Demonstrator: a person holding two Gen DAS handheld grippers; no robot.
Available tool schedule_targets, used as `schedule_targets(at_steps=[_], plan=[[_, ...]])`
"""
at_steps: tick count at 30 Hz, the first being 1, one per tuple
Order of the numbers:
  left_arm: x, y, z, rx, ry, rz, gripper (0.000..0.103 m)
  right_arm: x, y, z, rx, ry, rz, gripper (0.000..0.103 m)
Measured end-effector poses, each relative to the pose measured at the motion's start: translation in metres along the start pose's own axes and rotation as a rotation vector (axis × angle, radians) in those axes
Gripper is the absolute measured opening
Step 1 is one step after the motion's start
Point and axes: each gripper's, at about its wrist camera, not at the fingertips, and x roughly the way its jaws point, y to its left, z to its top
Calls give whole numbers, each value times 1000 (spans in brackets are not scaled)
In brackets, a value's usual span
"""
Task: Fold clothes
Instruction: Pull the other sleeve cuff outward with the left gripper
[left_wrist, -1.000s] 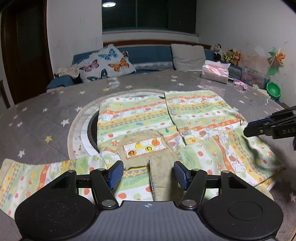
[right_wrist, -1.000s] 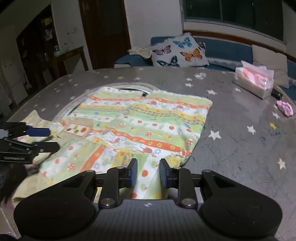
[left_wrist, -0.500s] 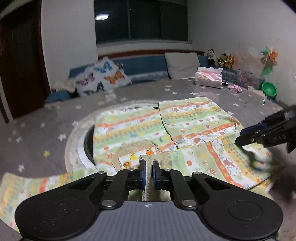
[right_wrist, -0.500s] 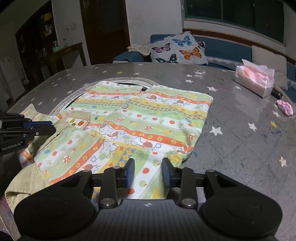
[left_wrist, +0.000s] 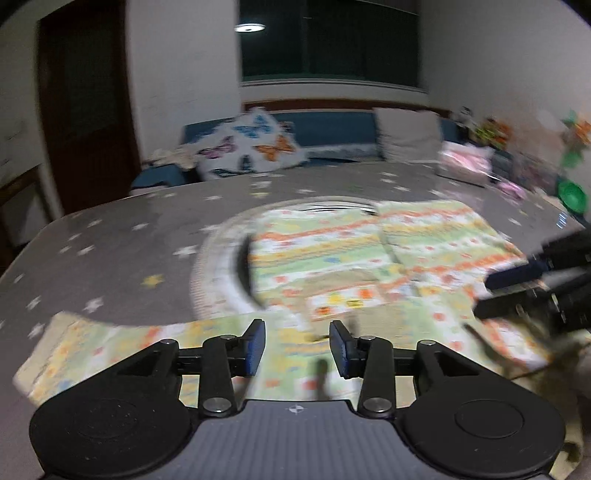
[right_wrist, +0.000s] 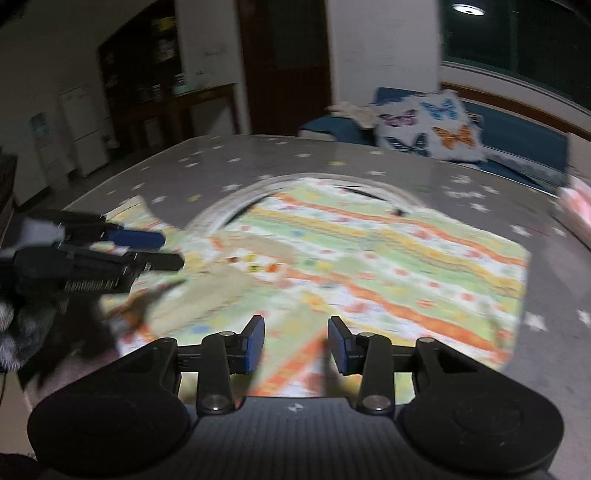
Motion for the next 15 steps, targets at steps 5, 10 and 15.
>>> schedule_targets(at_steps=[5,10,15], plan=[[-12,46,-8,-111,3,136,45,19,26,-5,-83,45,27,39],[-22,90,-16,-218,-10,286,49,13,30,-1,-95,26,28,39],[-20,127,-21,-305,9,396,49,20,33,-4,-106,50,37,41]])
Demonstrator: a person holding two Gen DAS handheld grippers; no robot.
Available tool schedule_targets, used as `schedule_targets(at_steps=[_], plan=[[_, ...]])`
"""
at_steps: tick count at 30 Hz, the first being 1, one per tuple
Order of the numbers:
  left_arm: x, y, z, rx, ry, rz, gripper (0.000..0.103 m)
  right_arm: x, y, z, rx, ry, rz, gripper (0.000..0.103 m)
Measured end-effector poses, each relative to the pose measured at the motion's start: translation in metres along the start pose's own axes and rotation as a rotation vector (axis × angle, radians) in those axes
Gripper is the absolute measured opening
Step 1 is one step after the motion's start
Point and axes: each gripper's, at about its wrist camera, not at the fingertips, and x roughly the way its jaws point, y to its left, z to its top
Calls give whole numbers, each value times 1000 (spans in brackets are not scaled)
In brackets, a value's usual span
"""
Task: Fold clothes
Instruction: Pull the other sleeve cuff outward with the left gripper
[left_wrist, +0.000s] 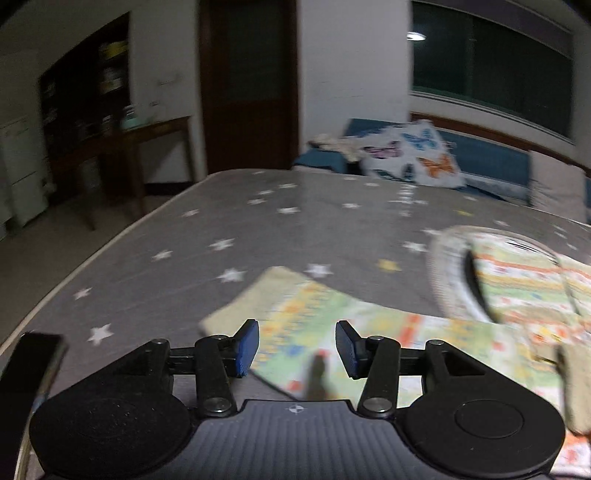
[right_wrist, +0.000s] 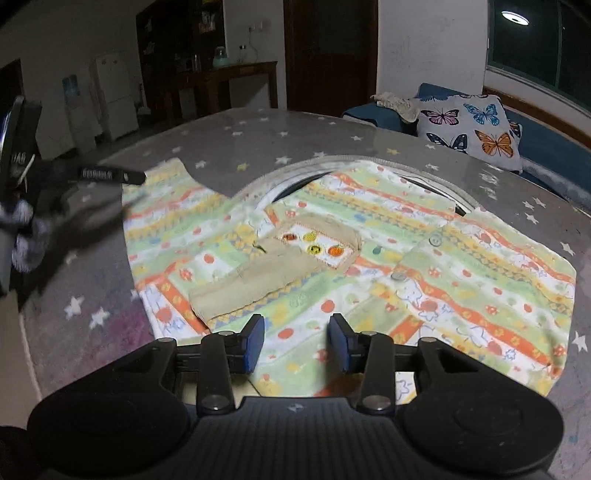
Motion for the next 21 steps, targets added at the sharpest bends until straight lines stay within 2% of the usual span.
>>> schedule_targets(at_steps=[4,10,13,15,17,21], plan=[[11,15,3,-37,13,48,50,-3,-3,2,16,-3,3,40],[27,25,6,-60,59,21,48,-9,-8,1,35,-11,-8,40],[30,26,5,-67,65,9,40,-12,-10,1,45,-17,-12,40],[30,27,5,-64,62,-1,21,-13,-10,0,50,-21,-13,40],[31,28,6,-78,66,-25,12,-15,-10,0,55,-25,-14,40],[25,26,9,-86,45,-50,8,-21,-11,-2,72,-44,-18,40]])
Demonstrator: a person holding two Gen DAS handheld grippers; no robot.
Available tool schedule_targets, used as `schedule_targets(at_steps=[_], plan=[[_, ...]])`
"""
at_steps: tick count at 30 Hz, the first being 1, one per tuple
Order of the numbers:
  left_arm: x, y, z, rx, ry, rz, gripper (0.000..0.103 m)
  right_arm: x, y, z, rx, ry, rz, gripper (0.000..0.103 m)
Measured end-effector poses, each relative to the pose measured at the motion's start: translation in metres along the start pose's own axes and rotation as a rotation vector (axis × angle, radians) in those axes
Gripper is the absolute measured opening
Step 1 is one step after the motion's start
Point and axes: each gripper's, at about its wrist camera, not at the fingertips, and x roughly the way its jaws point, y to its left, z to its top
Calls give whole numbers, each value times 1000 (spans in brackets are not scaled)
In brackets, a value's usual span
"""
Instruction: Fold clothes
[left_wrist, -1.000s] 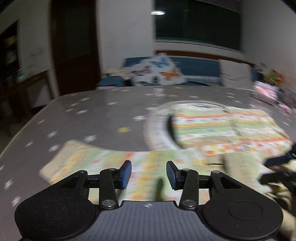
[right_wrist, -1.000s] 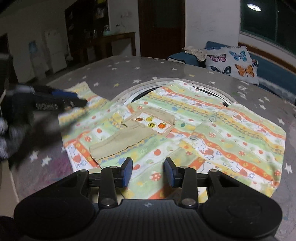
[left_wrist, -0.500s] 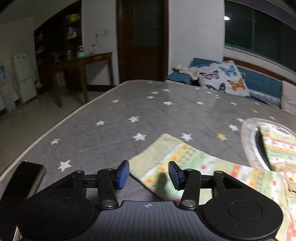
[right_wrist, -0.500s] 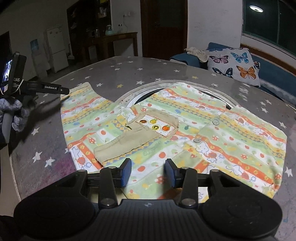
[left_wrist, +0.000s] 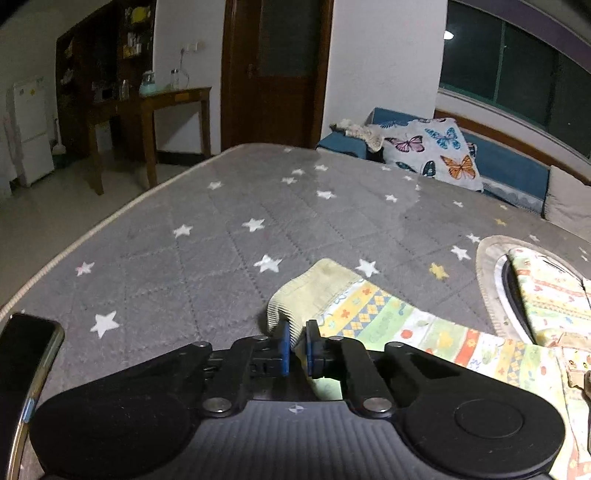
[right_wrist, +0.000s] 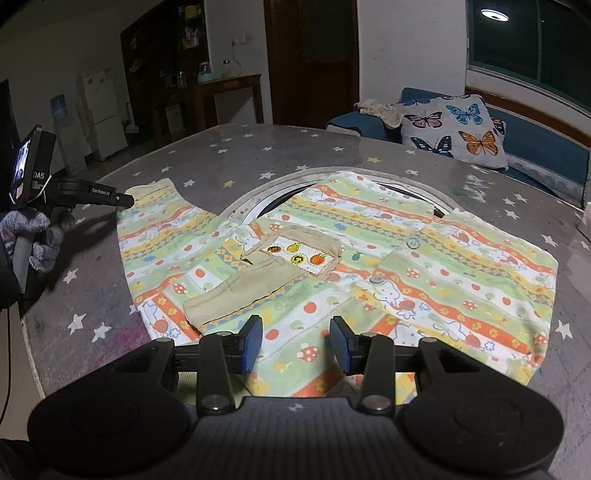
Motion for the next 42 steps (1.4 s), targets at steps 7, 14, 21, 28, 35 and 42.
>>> schedule_targets(at_steps=[7,14,21,28,35,42], plan=[[-53,-48,21,10,-83,-262,7,-18,-15,-2,60,-50,-28,40],[-90,-134,27,76,-80,-662,7,-44,-42,-14,139,-96,-100,40],[-100,-212,4,173,-6,-897,7,-67,-70,-34,224,-118,-182,40],[-93,-254,-35,331,132,-973,20,-82,-88,-47,305,-129,-231,40],[-91,-225,-33,367,69,-895,33,-73,-87,-42,334,-120,-173,39],[-63,-180,-24,327,60,-680,31,-42,-76,-43,317,-46,-128,36]])
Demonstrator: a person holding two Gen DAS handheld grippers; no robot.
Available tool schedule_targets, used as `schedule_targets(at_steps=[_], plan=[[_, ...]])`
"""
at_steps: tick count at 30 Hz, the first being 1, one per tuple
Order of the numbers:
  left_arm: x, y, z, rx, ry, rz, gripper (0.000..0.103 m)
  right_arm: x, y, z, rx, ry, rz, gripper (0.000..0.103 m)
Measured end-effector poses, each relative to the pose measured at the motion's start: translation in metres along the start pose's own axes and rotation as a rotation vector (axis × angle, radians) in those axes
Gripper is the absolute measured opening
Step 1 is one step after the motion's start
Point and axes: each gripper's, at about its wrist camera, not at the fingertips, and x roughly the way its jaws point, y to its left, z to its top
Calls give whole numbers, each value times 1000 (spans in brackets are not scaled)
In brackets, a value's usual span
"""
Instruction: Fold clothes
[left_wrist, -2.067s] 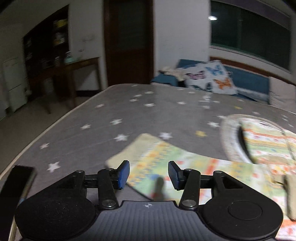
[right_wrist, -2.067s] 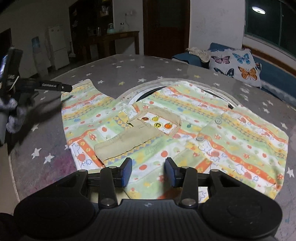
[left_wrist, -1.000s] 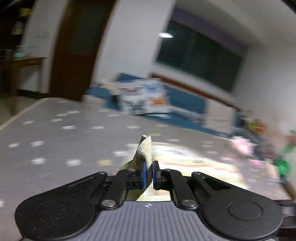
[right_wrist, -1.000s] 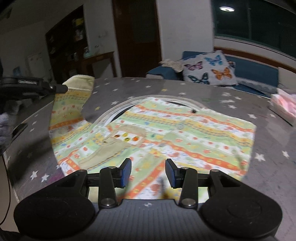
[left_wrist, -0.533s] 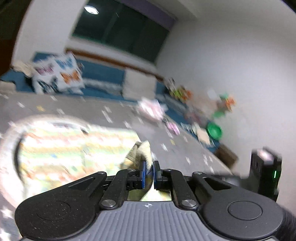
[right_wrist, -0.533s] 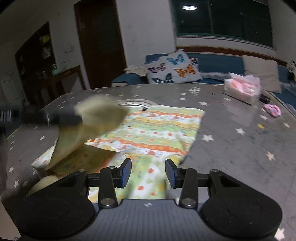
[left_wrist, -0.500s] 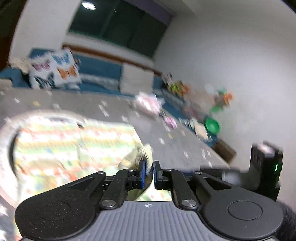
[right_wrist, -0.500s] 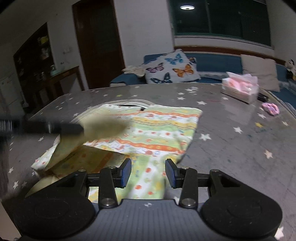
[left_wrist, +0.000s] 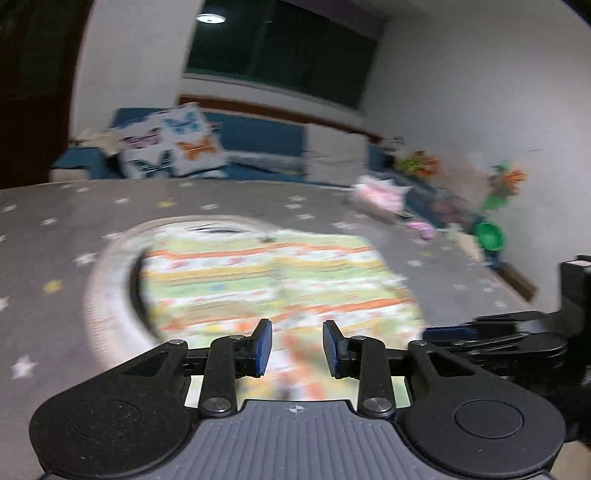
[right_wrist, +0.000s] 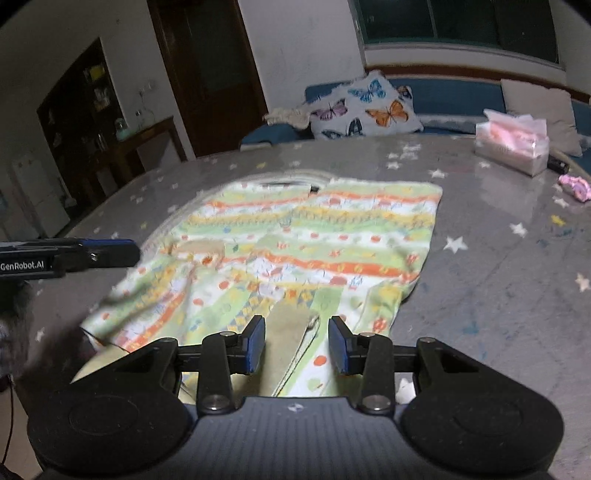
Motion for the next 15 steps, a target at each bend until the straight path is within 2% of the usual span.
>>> schedule_targets(at_steps=[3,7,12,15], plan=[[0,9,-8,18,21,44,31,8,2,-3,-7,19,-4,27],[5,14,-18,37,50,61,31,9,12,-4,-62,12,-37,7],[10,13,-24,87,64,85,32,-6,18,9,-111,-66,-111,6],[15,15,-28,115,80,104,32,2,13,10,-93,-37,-116,6]])
